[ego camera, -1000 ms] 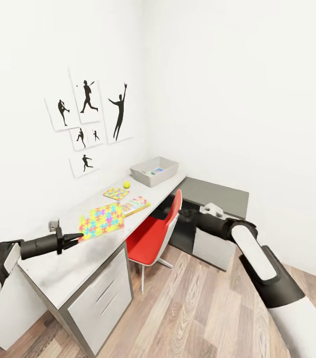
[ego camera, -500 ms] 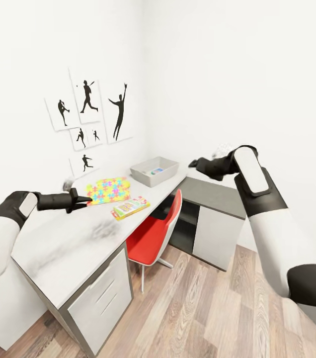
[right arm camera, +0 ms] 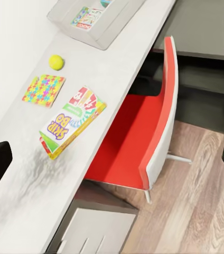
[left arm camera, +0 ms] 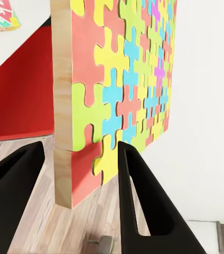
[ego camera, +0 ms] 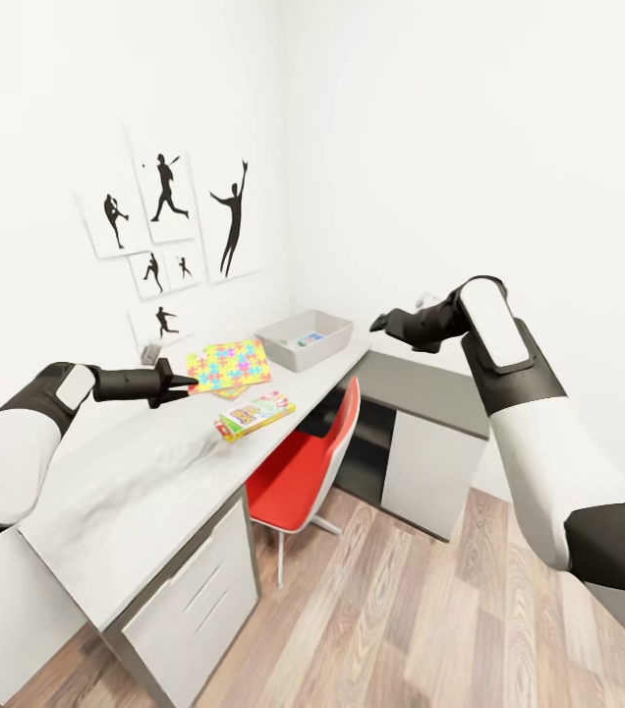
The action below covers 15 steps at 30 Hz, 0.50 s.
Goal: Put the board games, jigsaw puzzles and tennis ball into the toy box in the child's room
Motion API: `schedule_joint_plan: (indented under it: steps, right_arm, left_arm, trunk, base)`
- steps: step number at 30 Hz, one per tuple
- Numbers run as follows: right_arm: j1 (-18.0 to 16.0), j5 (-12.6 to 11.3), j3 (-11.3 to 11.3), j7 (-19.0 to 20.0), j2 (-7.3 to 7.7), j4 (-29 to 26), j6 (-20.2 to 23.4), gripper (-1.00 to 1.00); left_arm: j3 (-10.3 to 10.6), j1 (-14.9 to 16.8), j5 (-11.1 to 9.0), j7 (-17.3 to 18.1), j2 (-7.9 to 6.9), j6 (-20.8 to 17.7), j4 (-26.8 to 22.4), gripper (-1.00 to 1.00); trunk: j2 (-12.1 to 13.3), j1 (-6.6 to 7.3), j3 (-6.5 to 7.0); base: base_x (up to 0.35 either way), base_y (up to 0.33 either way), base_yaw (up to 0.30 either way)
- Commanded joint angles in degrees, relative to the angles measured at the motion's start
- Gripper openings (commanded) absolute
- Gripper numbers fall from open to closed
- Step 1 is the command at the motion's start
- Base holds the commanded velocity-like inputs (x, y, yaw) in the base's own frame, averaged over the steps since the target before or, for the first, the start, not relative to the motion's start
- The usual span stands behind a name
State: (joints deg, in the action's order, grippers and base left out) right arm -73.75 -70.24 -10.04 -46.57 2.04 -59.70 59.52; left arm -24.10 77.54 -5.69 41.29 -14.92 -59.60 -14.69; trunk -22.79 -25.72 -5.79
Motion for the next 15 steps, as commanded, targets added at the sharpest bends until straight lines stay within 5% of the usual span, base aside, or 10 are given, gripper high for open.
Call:
schedule_joint_plan:
  steps: [1,15]
  right_arm:
    - [-0.1,-0.5,-0.2,-0.6,-0.05,0.0,0.1,1.0]
    - [-0.1,-0.5,-0.2,-0.5,-0.81,0.2,0.2,1.0]
  left_arm:
    - [0.0,0.1,-0.6,-0.3,0.01,-0.4,0.0,-1.0]
    - [-0.2,0.1,-0.5,-0.3,0.59,-0.4,0.0,-1.0]
  trunk:
    - [-0.1,-0.07,-0.22]
    - [-0.1,-0.07,-1.53]
  base:
    - [0.306,-0.036,0.0]
    - [0.245,-0.098,0.0]
